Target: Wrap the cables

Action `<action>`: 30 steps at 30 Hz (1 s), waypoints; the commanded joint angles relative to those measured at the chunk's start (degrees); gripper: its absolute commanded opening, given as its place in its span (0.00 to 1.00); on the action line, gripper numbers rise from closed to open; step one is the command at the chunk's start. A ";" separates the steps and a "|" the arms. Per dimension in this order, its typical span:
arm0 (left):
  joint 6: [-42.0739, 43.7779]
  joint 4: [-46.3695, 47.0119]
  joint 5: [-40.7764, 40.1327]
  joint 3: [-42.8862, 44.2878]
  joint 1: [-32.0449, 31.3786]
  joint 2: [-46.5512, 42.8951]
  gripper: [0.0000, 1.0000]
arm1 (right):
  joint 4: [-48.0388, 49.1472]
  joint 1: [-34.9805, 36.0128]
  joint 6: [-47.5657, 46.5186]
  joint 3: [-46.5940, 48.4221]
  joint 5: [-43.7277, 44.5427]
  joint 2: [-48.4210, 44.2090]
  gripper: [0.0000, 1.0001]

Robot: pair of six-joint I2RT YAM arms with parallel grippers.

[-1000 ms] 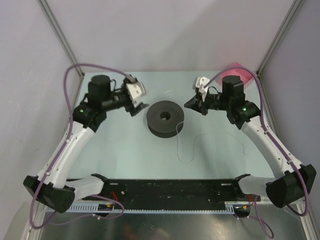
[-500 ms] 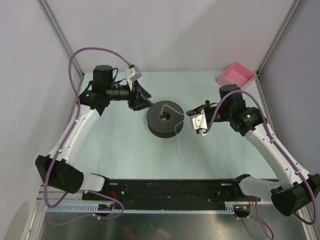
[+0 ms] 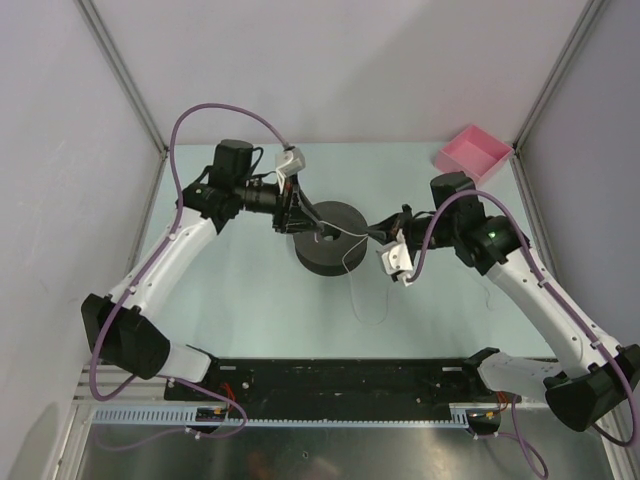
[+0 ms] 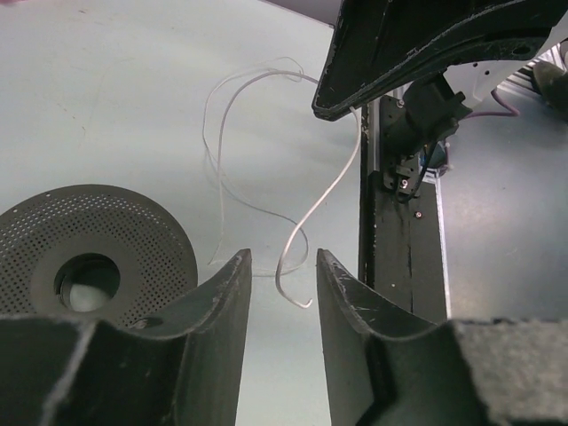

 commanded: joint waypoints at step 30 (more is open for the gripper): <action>-46.17 42.71 -20.59 -8.47 -0.36 -5.03 0.00 | 30.57 2.18 54.97 -6.57 3.77 5.78 0.41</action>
